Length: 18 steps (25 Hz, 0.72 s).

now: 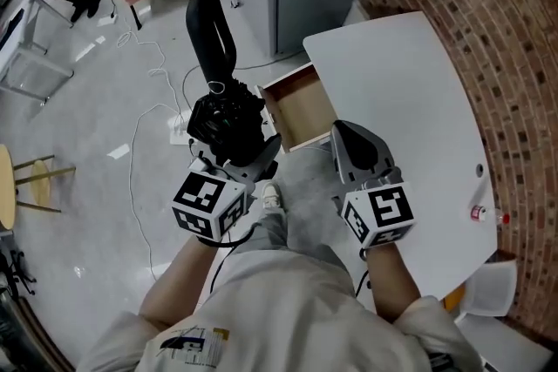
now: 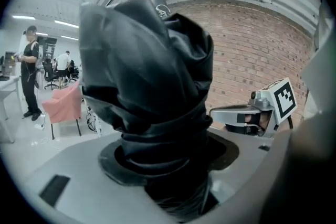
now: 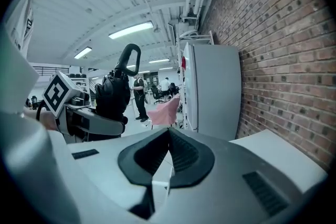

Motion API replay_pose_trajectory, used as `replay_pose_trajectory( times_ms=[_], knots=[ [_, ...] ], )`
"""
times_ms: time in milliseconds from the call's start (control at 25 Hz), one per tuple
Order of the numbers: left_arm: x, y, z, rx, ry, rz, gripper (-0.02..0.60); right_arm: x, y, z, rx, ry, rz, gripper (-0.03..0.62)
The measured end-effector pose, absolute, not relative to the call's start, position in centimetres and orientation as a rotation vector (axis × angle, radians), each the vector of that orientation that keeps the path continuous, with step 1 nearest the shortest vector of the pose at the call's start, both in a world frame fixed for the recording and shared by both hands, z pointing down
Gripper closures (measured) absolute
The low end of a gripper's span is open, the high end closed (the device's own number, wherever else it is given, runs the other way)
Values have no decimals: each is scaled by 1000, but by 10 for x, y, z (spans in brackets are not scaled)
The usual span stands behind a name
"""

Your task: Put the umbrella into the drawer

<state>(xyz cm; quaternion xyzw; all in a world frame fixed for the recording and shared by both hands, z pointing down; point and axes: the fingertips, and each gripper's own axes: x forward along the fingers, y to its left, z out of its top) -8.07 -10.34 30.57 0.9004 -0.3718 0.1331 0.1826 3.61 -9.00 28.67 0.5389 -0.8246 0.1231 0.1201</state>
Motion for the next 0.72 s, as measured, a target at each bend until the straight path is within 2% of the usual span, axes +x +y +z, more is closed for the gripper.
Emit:
replay_pose_trajectory(
  times_ms=[720],
  knots=[
    [-36, -227, 428, 2407, -989, 394, 284, 51, -200, 393, 1638, -2338, 479, 586]
  ],
)
